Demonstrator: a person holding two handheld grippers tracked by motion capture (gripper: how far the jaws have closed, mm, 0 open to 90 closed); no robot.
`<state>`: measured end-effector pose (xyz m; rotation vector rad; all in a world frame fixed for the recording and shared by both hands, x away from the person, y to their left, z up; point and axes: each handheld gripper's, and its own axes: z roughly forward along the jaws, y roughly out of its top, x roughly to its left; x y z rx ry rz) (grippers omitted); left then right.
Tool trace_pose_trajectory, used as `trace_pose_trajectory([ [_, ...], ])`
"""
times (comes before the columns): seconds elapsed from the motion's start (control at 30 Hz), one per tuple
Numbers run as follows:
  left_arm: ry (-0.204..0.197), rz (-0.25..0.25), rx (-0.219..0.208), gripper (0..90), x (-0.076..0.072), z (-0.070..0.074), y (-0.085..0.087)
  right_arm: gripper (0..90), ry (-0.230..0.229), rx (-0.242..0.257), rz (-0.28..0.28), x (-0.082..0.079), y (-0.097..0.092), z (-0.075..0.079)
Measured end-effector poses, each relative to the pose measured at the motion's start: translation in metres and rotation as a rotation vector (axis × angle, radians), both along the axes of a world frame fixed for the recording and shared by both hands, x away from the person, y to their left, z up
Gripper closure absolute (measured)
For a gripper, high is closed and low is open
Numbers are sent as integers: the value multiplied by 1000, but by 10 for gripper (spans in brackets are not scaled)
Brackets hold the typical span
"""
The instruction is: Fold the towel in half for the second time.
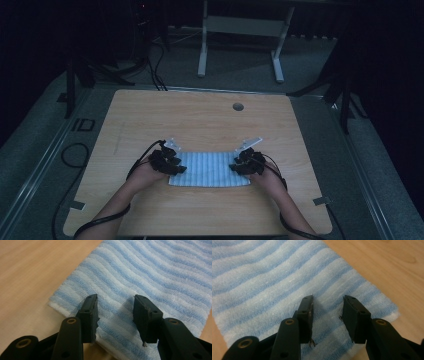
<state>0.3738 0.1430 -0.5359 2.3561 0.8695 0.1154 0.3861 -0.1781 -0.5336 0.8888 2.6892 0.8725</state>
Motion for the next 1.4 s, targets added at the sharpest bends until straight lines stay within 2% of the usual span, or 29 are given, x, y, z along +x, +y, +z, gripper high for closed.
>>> trace_pose_trajectory([
  [0.07,9,19,-16,546,8,0,2,597,6,9,-6,7,1,0],
  [0.2,4,31,-3,546,19,0,3,592,18,20,-19,19,3,-1],
  [0.43,8,69,-14,546,37,0,10,584,35,37,-49,40,10,-1],
  [0.57,12,72,-4,543,41,0,8,578,43,29,-55,49,13,0],
  [0.67,3,70,7,532,39,1,7,571,50,26,-57,49,13,1],
  [0.77,11,67,-3,496,37,3,8,558,47,28,-53,48,13,2],
  [0.87,9,60,-64,480,28,9,10,511,32,55,-37,42,8,10],
  [0.93,-2,50,-81,462,22,14,12,480,21,61,-23,39,5,14],
  [1.1,-14,58,-159,295,7,21,19,358,20,128,-20,32,-6,22],
  [1.17,-32,76,-175,267,3,21,23,300,10,153,-28,29,-10,24],
  [1.23,-39,77,-174,209,-1,20,24,245,-2,182,-44,26,-14,25],
  [1.27,-54,78,-173,151,-4,18,25,181,-4,189,-36,25,-16,25],
  [1.3,-66,82,-173,142,-6,17,26,155,-12,189,-23,23,-18,25],
  [1.4,-87,99,-185,100,-13,13,31,153,-34,181,-19,17,-21,22],
])
